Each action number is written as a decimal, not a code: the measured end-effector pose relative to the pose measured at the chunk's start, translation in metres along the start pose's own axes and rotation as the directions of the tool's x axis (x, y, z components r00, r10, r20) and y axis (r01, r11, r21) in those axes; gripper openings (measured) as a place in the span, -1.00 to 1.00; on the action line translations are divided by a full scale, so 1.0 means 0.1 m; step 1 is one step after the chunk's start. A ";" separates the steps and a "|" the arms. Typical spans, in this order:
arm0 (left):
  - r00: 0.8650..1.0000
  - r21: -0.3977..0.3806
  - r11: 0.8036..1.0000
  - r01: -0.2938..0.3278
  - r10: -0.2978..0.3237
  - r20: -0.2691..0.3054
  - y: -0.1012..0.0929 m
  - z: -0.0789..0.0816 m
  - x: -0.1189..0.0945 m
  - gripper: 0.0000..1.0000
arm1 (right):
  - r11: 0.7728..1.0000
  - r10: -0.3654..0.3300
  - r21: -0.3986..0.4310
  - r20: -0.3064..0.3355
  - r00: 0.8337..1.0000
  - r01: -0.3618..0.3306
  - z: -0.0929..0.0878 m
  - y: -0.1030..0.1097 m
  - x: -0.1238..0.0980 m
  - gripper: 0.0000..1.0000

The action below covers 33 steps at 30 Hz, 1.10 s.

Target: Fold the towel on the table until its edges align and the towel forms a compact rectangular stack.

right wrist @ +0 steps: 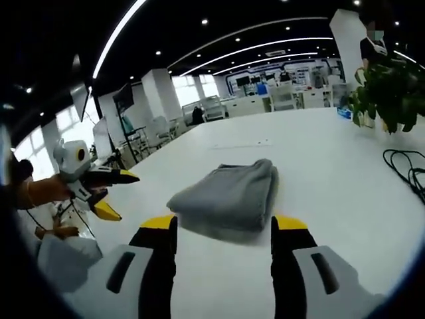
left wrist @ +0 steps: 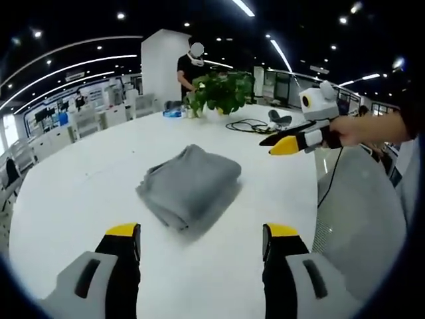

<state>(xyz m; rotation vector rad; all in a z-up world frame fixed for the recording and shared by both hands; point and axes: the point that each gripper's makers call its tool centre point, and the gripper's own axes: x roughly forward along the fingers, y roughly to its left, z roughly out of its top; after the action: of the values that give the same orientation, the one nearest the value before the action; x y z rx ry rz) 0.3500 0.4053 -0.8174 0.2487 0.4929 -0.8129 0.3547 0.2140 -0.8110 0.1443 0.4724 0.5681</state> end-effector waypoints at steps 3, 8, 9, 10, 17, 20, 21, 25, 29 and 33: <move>1.000 0.003 1.000 -0.001 0.001 0.003 -0.05 -0.02 -0.07 0.54 | 1.000 -0.004 -0.007 0.002 1.000 0.004 -0.05 0.06 -0.08 0.14; 1.000 0.008 1.000 -0.003 0.003 0.002 -0.10 -0.08 -0.13 0.54 | 1.000 -0.003 -0.011 0.005 1.000 0.003 -0.11 0.13 -0.16 0.15; 1.000 0.006 1.000 -0.004 0.004 0.001 -0.10 -0.09 -0.14 0.54 | 1.000 -0.004 -0.015 0.003 1.000 0.004 -0.12 0.14 -0.17 0.15; 1.000 0.006 1.000 -0.004 0.004 0.000 -0.11 -0.10 -0.14 0.54 | 1.000 -0.001 -0.018 -0.004 1.000 0.001 -0.15 0.16 -0.18 0.15; 1.000 0.001 1.000 -0.013 0.013 -0.009 -0.18 -0.15 -0.19 0.54 | 0.999 0.001 -0.048 -0.016 1.000 -0.002 -0.19 0.22 -0.21 0.16; 0.999 -0.015 0.999 -0.034 0.034 0.002 -0.22 -0.17 -0.20 0.54 | 0.998 0.001 -0.059 -0.024 1.000 -0.002 -0.24 0.22 -0.20 0.16; 0.999 -0.021 0.999 -0.038 0.038 0.004 -0.23 -0.18 -0.20 0.54 | 0.998 0.002 -0.060 -0.025 1.000 -0.004 -0.25 0.22 -0.20 0.16; 0.999 -0.040 0.998 -0.044 0.045 0.015 -0.25 -0.21 -0.21 0.54 | 0.998 0.011 -0.067 -0.037 0.999 -0.014 -0.30 0.24 -0.20 0.16; 0.998 -0.042 0.997 -0.057 0.058 0.013 -0.23 -0.23 -0.24 0.54 | 0.997 0.021 -0.068 -0.051 0.998 -0.025 -0.37 0.27 -0.21 0.16; 0.997 -0.063 0.996 -0.068 0.070 0.034 -0.20 -0.20 -0.27 0.54 | 0.999 0.019 -0.049 -0.062 0.998 -0.022 -0.42 0.25 -0.23 0.16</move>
<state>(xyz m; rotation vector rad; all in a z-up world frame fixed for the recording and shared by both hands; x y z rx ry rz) 0.3129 0.4168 -0.8212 0.1924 0.4719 -0.7325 0.3061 0.2227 -0.8329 0.0844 0.5163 0.6055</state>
